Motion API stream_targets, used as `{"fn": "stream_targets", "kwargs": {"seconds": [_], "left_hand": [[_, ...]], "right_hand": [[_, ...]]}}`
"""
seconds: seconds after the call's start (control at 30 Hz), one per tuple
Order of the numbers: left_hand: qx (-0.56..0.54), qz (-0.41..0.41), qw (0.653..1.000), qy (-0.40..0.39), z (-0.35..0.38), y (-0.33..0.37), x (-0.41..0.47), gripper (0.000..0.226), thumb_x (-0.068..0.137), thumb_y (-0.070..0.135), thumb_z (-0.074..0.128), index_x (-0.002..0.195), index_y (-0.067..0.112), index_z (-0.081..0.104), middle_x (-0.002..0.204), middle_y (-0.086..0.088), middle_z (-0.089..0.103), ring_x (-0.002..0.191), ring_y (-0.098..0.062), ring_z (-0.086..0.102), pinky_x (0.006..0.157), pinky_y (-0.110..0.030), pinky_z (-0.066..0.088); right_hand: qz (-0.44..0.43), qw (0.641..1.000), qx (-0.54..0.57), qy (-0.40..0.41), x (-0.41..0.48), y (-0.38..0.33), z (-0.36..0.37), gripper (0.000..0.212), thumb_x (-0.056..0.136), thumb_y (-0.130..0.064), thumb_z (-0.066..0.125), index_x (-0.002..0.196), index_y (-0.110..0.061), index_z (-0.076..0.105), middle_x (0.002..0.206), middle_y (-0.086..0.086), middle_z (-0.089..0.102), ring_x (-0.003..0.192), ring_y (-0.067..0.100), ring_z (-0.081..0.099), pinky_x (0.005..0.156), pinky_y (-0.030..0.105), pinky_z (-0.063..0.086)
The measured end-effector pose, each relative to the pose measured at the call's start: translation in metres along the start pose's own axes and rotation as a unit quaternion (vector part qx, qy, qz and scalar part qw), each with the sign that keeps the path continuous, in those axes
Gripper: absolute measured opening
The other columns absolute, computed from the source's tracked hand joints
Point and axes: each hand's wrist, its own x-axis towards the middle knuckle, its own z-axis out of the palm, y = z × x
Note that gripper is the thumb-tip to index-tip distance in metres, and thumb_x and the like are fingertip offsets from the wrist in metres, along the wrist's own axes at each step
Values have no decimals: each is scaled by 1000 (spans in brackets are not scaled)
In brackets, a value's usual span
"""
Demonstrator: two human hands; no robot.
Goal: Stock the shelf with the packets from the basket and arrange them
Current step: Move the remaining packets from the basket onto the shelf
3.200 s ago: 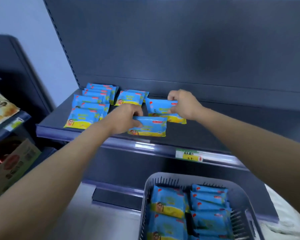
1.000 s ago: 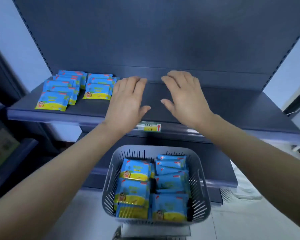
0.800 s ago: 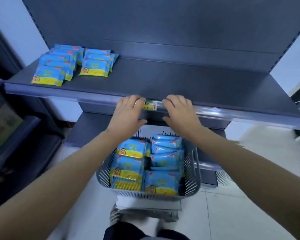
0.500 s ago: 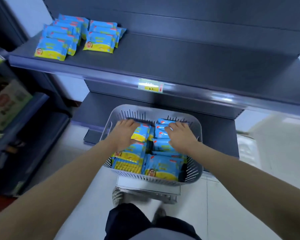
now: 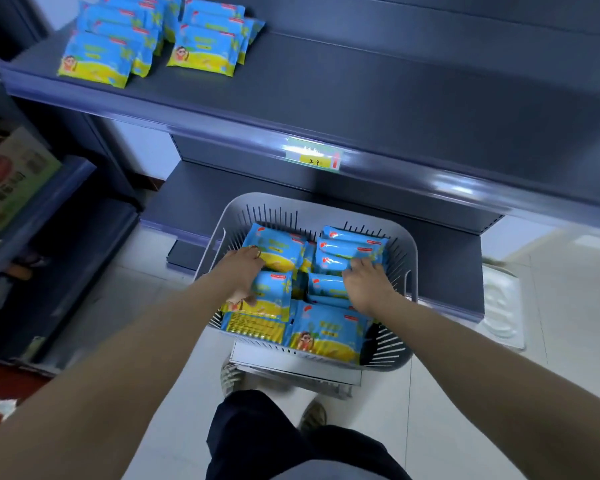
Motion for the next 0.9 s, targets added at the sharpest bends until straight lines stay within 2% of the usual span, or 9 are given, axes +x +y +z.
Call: {"fn": "stream_targets", "kwargs": {"seconds": [0.07, 0.13, 0.2, 0.27, 0.4, 0.43, 0.6, 0.73, 0.9], "left_hand": [[10, -2, 1000, -9, 2, 0, -2, 85, 69, 44, 77, 138, 11, 39, 152, -11, 20, 140, -27, 20, 112, -38, 21], [2, 10, 1000, -3, 1, 0, -4, 75, 70, 42, 76, 131, 12, 45, 143, -10, 35, 134, -26, 31, 108, -36, 26], [-22, 20, 1000, 6, -6, 1, -8, 57, 73, 36, 75, 119, 13, 51, 124, -8, 53, 116, -25, 46, 96, -32, 33], [-56, 25, 998, 17, -20, 1, -14, 47, 75, 30, 74, 112, 12, 52, 110, -9, 61, 105, -28, 52, 81, -32, 37], [-104, 33, 992, 60, -64, -5, -27, 53, 79, 27, 72, 124, 11, 50, 114, -14, 61, 101, -31, 56, 65, -24, 42], [-116, 38, 990, 71, -78, -7, -31, 51, 79, 25, 72, 124, 11, 50, 113, -15, 61, 99, -32, 57, 59, -21, 38], [-134, 81, 976, 152, -145, -33, -39, 36, 73, 24, 74, 102, 9, 60, 94, -10, 65, 87, -28, 58, 59, -28, 26], [-136, 95, 963, 214, -195, -66, -42, 33, 73, 22, 75, 99, 9, 59, 93, -9, 63, 87, -27, 56, 59, -27, 24], [-111, 81, 951, 276, -236, -127, -37, 29, 77, 24, 73, 85, 10, 49, 83, -7, 56, 87, -29, 53, 64, -31, 28]], "right_hand": [[1, 1000, 3, -4, 1, 0, 2, 34, 88, -4, 48, 122, -5, 49, 130, 17, 39, 122, 34, 36, 102, 46, 35], [-2, 1000, 9, -7, 1, 1, 2, 37, 88, -3, 50, 125, -5, 45, 130, 16, 40, 122, 33, 37, 100, 45, 36], [-6, 1000, 9, -23, 1, 2, -2, 36, 86, 0, 50, 121, -7, 46, 124, 14, 48, 116, 32, 43, 95, 43, 39], [0, 999, 19, -40, 2, 2, -10, 35, 84, 3, 47, 117, -10, 49, 112, 11, 58, 105, 29, 52, 88, 41, 41], [21, 994, 100, -29, 5, 9, -50, 50, 86, 2, 40, 133, -17, 44, 118, 12, 58, 104, 31, 57, 75, 35, 43], [26, 992, 125, -14, 4, 12, -67, 50, 87, 0, 40, 133, -19, 44, 121, 13, 58, 105, 32, 57, 75, 35, 45], [50, 970, 192, 142, 4, 29, -165, 34, 85, -9, 49, 116, -19, 55, 115, 16, 61, 101, 37, 59, 71, 34, 42], [62, 936, 242, 246, 18, 31, -242, 22, 81, -12, 56, 102, -17, 58, 103, 15, 65, 94, 36, 59, 70, 35, 43], [28, 906, 301, 295, 70, 19, -319, 25, 80, -12, 66, 103, -13, 58, 101, 9, 63, 88, 29, 56, 74, 35, 45]]}}
